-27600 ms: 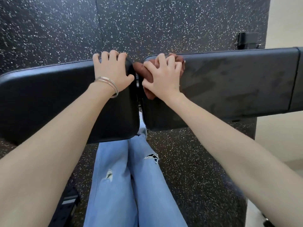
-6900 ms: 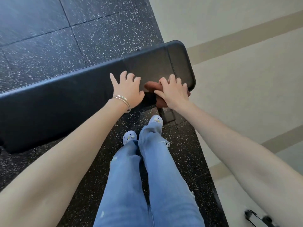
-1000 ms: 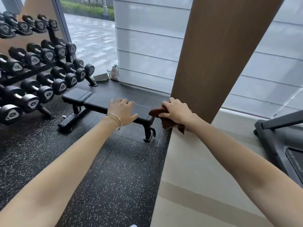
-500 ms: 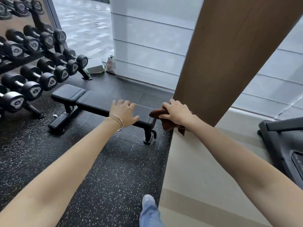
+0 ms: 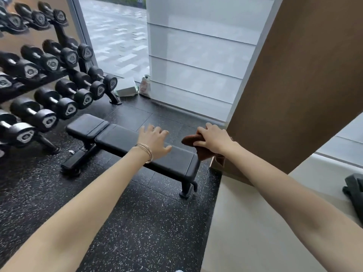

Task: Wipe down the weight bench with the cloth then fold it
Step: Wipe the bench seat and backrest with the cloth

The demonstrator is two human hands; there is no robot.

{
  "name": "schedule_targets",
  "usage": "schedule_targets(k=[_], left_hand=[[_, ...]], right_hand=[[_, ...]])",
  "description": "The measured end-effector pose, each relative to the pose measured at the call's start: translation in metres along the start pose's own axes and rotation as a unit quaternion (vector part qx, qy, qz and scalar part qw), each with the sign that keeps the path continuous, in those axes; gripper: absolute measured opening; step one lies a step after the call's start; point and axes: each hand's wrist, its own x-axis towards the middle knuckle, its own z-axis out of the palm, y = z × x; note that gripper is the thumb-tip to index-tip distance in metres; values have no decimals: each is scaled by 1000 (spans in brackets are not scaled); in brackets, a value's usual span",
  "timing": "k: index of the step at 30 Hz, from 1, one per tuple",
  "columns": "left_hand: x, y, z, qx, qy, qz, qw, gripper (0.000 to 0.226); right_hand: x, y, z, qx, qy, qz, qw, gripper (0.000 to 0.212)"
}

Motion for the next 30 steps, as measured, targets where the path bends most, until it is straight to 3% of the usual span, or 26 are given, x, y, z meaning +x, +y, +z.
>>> schedule_targets(k=[10, 21, 30], left_hand=[[105, -36, 50, 4, -48, 25, 999, 64], [241, -110, 91, 23, -72, 136, 988, 63], [307, -103, 150, 18, -136, 206, 969, 62]], right_hand=[[118, 28, 29, 22, -36, 16, 999, 44], [230, 16, 55, 76, -56, 119, 988, 43], [269, 34, 112, 99, -113, 179, 972, 42]])
